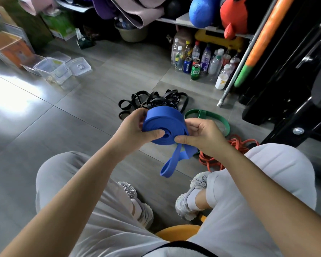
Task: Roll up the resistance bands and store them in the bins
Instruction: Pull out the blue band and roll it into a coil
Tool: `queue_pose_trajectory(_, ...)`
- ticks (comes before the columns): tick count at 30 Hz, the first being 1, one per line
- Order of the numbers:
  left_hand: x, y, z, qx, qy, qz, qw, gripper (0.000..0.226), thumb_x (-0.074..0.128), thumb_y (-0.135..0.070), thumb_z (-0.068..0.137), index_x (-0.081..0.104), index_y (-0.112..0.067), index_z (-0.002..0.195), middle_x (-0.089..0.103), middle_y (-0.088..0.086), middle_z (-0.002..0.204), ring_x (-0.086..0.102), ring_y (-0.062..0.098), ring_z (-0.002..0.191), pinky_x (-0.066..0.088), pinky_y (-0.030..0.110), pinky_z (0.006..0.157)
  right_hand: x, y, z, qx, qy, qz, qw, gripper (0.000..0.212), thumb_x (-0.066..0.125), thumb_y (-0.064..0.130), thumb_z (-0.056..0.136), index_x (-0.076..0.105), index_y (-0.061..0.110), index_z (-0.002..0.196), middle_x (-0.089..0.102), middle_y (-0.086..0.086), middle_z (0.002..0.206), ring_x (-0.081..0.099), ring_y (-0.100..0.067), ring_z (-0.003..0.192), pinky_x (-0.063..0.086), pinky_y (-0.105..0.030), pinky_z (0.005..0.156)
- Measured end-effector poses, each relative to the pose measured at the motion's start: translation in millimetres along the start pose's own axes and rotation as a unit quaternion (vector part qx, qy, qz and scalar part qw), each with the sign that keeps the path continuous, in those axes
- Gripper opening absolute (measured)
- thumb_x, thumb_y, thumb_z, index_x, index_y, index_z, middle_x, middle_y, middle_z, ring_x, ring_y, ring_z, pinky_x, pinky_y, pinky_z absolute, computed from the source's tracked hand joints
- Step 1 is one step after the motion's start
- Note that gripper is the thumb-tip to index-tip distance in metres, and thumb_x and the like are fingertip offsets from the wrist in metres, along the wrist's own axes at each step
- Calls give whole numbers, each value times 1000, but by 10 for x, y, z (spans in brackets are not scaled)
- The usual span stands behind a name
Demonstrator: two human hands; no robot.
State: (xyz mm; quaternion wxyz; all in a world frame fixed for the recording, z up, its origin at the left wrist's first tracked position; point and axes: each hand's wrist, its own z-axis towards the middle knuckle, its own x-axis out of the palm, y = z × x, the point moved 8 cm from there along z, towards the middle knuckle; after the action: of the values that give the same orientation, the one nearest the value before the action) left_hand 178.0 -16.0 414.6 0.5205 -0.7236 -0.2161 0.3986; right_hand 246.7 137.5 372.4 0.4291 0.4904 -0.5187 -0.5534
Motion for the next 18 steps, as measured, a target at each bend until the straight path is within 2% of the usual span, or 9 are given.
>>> queue_pose_trajectory(1,-25,-78,26,34,-7,138,990,42,79,-17,72,53,-21,105,59,-6,96,57,15,91,48,24,75,-7,1,7,5,4,-26,1000,38,79,-1,66,66,22,94,74,7,86,69,-10,83,56,-29,80)
queue_pose_trajectory(3,25,-204,17,97,13,342,935,64,79,-34,68,48,-24,124,53,-5,115,50,16,106,42,29,85,52,18,37,4,25,-97,995,38,82,3,66,67,28,91,74,4,87,70,-13,83,56,-38,83)
queue_pose_trajectory(5,167,-233,-3,110,59,463,878,71,74,-44,70,41,-32,131,51,-9,123,51,18,110,42,31,81,153,49,77,0,45,-174,984,34,83,9,65,69,28,90,74,4,87,71,-14,83,56,-43,82)
queue_pose_trajectory(7,253,-204,12,108,76,547,826,59,70,-46,74,43,-31,124,57,-8,112,55,20,97,41,30,69,194,75,100,4,45,-199,979,31,81,13,63,69,27,88,74,5,85,71,-16,81,56,-43,79)
queue_pose_trajectory(8,252,-209,27,106,71,560,819,52,69,-46,75,46,-28,118,58,-8,104,54,20,89,38,29,65,206,85,98,3,46,-198,979,31,81,14,62,69,29,86,74,6,84,70,-14,81,56,-42,79)
queue_pose_trajectory(9,218,-213,39,102,63,551,826,47,69,-45,74,49,-26,112,58,-8,96,52,19,83,37,28,64,214,91,91,3,46,-189,981,32,81,14,63,67,32,86,73,7,86,70,-12,82,56,-39,81)
queue_pose_trajectory(13,61,-202,38,96,33,414,905,44,75,-40,70,57,-23,106,57,-7,79,53,21,74,44,30,64,109,-211,38,50,29,-85,995,48,84,12,67,56,35,99,68,11,97,65,-7,94,51,-23,89)
queue_pose_trajectory(15,-64,-258,23,99,-5,331,939,45,80,-37,66,60,-22,104,59,-4,77,55,21,72,45,31,65,27,-561,-15,89,35,-134,986,38,84,21,64,62,26,95,69,6,91,66,-14,88,51,-33,83)
queue_pose_trajectory(18,-264,-337,30,104,-40,238,965,48,72,-53,50,61,-30,90,62,-4,75,56,17,69,44,27,62,-46,-1107,-195,165,60,-184,967,30,75,34,64,66,11,81,68,-8,74,58,-13,67,48,-43,69)
